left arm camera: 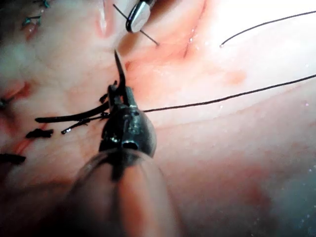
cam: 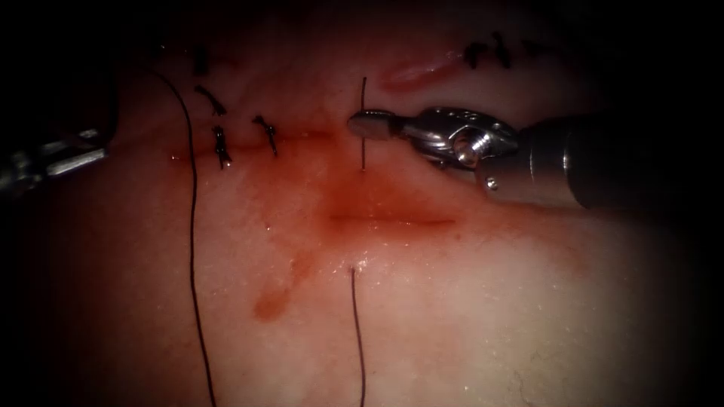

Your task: Wound Closure

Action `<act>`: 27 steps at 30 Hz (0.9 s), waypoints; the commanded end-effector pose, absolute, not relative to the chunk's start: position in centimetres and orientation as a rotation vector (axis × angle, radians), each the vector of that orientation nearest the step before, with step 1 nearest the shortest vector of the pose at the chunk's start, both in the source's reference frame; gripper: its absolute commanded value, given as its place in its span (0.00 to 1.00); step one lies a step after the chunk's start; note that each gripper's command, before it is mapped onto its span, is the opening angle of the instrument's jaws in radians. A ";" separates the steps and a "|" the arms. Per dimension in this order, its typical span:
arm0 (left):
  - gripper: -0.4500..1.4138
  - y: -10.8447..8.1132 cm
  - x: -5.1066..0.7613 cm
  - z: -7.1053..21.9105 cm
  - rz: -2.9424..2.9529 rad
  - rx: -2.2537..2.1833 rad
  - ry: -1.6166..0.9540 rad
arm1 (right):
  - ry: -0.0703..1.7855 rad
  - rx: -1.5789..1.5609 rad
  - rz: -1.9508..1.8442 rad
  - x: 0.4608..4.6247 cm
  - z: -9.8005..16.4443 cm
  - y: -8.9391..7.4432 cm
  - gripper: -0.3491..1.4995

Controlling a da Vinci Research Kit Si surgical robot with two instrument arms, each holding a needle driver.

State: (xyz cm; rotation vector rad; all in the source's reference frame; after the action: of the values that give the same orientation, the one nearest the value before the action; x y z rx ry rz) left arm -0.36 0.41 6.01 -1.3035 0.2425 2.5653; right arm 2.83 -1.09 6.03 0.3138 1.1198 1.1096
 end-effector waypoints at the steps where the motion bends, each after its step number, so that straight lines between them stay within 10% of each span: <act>1: 0.00 0.4 -0.42 6.1 2.565 -1.306 0.244 | 1.135 0.308 1.096 2.94 6.0 -1.0 0.00; 27: 0.10 0.4 -0.20 6.4 2.629 -1.242 0.102 | 1.265 0.185 0.886 2.99 5.5 -1.0 0.00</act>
State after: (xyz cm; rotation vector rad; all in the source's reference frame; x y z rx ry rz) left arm -0.14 0.35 6.41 -1.2366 0.0956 2.6326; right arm 2.87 -1.04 5.44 0.1852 1.2615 0.8865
